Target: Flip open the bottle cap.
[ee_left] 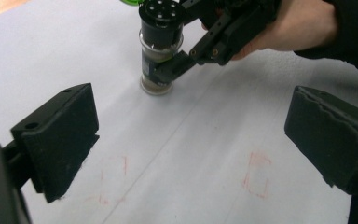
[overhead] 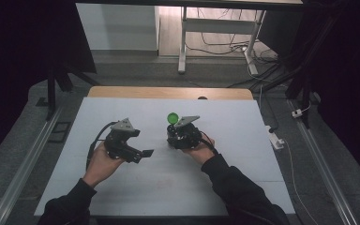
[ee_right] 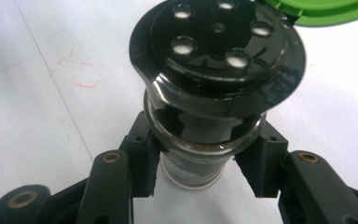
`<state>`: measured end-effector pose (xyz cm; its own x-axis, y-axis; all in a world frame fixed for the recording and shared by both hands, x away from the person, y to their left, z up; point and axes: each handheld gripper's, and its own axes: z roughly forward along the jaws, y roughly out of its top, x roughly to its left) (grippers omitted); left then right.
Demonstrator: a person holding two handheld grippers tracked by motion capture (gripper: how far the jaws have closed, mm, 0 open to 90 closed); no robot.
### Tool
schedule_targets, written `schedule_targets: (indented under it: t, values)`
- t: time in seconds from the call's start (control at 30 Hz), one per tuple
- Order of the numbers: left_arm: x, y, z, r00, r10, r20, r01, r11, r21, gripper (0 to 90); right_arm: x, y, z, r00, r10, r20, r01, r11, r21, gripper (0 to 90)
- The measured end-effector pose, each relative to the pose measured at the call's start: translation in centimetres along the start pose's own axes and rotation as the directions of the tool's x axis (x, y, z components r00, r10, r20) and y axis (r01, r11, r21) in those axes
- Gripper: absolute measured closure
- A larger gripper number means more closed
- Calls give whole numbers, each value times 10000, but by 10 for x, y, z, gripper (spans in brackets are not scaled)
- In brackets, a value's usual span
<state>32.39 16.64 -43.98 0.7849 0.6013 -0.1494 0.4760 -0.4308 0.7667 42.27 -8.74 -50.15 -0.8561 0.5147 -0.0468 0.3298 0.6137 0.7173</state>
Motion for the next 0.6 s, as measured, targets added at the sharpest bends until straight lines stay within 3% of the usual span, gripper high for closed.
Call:
schedule_targets:
  t: [0.4, 0.6]
  values:
    - [-10, -25, -21, 9997, -123, -218, 121, 9999, -69, 0, -1, -2, -10, 9966, 778, -274, -774, 9968, 178, 321]
    - [-14, -38, -33, 9991, -277, -314, 271, 9995, -177, 0, 2, -5, -19, 9955, 908, -264, -903, 9958, 165, 249]
